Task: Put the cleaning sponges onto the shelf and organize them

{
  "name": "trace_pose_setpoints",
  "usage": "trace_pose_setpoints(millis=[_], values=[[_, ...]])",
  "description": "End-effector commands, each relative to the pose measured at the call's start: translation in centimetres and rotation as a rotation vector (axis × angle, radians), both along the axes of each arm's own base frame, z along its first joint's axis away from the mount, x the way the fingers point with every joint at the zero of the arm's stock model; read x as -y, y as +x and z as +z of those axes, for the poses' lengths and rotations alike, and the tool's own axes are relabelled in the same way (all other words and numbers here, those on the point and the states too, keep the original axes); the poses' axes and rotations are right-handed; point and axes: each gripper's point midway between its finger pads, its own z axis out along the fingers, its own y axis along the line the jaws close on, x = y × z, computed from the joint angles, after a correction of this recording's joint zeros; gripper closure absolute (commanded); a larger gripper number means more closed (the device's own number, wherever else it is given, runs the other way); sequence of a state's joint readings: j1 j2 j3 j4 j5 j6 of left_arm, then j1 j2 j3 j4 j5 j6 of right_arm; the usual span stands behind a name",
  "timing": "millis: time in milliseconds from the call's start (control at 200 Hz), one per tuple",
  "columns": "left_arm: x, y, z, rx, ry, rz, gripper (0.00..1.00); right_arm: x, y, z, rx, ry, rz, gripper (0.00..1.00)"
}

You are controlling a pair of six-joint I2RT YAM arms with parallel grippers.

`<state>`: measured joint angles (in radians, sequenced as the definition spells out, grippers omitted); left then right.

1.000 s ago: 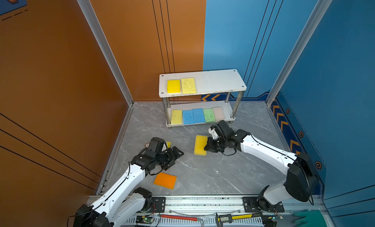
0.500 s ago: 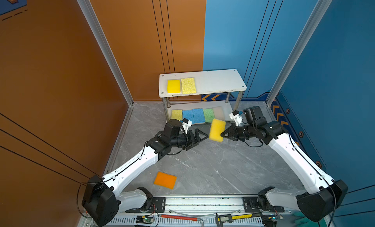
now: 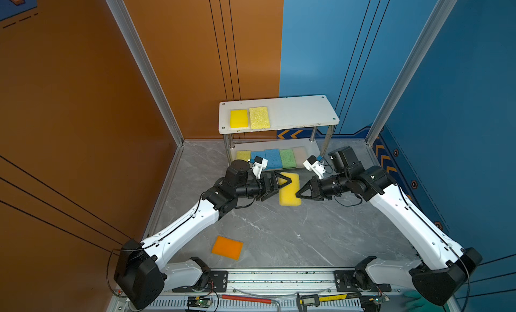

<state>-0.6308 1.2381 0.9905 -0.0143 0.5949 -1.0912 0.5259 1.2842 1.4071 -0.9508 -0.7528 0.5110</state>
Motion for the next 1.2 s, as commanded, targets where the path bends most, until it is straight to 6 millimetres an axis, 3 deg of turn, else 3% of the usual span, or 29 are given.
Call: trace_pose_setpoints(millis=[0, 40, 205, 400, 556, 701, 831, 1031, 1196], values=[[-0.1, 0.1, 1.0, 0.023, -0.023, 0.021, 0.12, 0.2, -0.8, -0.4, 0.003, -0.039, 0.044, 1.00], [-0.1, 0.2, 0.9, 0.020, -0.024, 0.027, 0.21, 0.3, -0.8, -0.6, 0.003, -0.050, 0.040, 1.00], [-0.1, 0.0, 0.8, 0.009, -0.028, 0.029, 0.41, 0.6, -0.7, -0.8, 0.017, -0.071, 0.029, 1.00], [0.0, -0.3, 0.7, 0.006, -0.027, 0.021, 0.48, 0.2, -1.2, -1.0, 0.022, -0.088, 0.039, 1.00], [-0.2, -0.6, 0.2, -0.002, -0.024, 0.022, 0.68, 0.1, -1.4, -1.2, 0.033, -0.110, 0.035, 1.00], [-0.6, -1.0, 0.1, 0.001, -0.027, 0.028, 0.78, 0.2, -1.3, -1.1, 0.039, -0.116, 0.023, 1.00], [-0.8, -1.0, 0.1, 0.004, -0.028, 0.036, 0.80, 0.3, -1.2, -1.0, 0.039, -0.116, 0.015, 0.99], [-1.2, -0.9, 0.7, 0.020, -0.034, 0.063, 0.81, 0.7, -0.8, -0.4, 0.052, -0.114, -0.019, 0.88], [-1.7, -0.3, 1.6, 0.030, -0.062, 0.113, 0.82, 1.5, 0.2, 1.2, 0.073, -0.084, -0.074, 0.58]])
